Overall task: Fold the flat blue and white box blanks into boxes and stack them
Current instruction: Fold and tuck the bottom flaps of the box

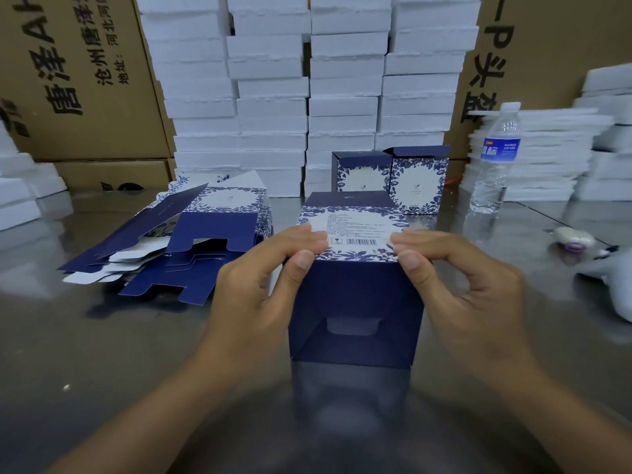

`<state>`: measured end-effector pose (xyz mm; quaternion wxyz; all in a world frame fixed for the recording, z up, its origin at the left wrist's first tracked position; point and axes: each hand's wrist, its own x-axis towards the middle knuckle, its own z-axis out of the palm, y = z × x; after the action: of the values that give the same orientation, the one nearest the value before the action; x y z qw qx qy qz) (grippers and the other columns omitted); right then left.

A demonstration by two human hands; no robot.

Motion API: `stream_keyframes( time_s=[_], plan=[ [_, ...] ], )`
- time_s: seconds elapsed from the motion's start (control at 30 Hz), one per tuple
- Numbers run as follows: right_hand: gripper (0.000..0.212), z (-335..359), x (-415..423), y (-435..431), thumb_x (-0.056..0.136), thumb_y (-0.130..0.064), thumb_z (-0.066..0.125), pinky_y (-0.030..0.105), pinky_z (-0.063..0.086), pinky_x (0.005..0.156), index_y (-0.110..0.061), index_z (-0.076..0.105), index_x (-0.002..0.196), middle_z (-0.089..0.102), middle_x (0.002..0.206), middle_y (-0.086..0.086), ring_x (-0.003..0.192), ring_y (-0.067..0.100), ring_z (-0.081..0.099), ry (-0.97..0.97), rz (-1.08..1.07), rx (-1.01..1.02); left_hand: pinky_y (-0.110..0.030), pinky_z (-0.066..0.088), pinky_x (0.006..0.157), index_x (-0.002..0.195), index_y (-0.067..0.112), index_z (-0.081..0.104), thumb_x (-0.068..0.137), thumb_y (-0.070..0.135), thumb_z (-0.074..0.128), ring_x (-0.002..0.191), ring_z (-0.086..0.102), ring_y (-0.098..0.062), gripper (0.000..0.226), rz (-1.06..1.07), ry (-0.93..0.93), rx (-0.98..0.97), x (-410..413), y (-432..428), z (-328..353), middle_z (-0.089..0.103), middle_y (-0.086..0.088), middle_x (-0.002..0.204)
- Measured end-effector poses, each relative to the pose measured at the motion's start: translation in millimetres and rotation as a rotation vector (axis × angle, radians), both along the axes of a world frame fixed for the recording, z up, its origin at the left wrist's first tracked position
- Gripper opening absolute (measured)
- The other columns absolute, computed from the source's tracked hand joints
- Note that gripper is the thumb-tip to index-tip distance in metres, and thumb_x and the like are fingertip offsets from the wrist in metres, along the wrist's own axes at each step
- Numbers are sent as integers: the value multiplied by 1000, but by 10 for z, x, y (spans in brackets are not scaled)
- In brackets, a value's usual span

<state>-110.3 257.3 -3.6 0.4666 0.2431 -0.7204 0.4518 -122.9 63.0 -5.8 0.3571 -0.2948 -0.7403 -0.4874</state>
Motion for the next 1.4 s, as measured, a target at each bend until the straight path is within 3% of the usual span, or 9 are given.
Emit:
stream_keyframes(
  time_s=[0.3,0.47,0.77,0.83,0.97,1.07,1.17,1.3,1.4],
  plan=[
    [13,8,-3,3,85,-28,58,10,44,88,-20,68,84,68,94,-17,97,-6,63,-51,9,-42,-11,39,98,102,28,64,92,20,50,116,55,6,19,-12,-58,56,-38,-21,8,65,16,109],
    [12,-33,-44,56,85,-40,59,17,48,88,-32,66,91,68,104,-19,102,0,64,-132,48,-123,-9,40,95,101,29,64,90,29,48,113,56,8,19,-30,-104,92,-27,-26,36,65,16,107],
    [19,-63,-96,62,84,-54,52,6,43,80,-40,65,84,64,115,-24,99,-6,62,-235,100,-146,-12,41,96,103,26,65,89,27,45,113,58,4,25,-68,-162,157,-42,-25,40,67,14,108],
    [22,-69,-91,60,82,-63,51,10,43,84,-45,62,89,61,121,-22,108,-5,58,-238,115,-118,-11,42,95,102,27,66,88,29,46,112,58,5,24,-53,-149,166,-44,-22,42,67,16,107],
    [41,-148,-88,30,72,-62,64,36,36,108,-51,44,106,32,148,-18,135,5,35,-332,124,56,-13,45,92,99,31,67,87,35,56,110,60,2,17,-49,-145,202,-57,-20,1,67,25,108],
    [63,-174,-73,3,61,-63,65,42,34,111,-58,30,113,21,152,-22,137,-4,26,-383,119,137,-16,44,93,117,34,59,79,46,59,115,54,6,40,-27,-196,164,-78,-19,-95,61,26,120],
    [64,-172,-75,17,61,-64,63,41,38,108,-62,27,114,15,145,-38,135,-8,28,-384,97,150,-15,35,100,134,43,40,69,60,64,126,38,14,72,-29,-302,129,-126,-29,-160,44,34,136],
    [61,-181,-92,19,65,-62,60,38,39,107,-57,29,116,21,141,-39,134,-5,32,-340,59,153,-7,44,87,136,57,26,69,42,73,121,45,14,83,-249,-422,99,-126,-2,-182,42,42,131],
    [58,-184,-93,17,66,-59,60,36,38,107,-54,30,115,24,142,-35,133,-4,33,-310,31,137,-9,48,84,129,68,25,69,35,77,117,49,12,86,-244,-406,78,-93,27,-190,45,45,125]
  ],
)
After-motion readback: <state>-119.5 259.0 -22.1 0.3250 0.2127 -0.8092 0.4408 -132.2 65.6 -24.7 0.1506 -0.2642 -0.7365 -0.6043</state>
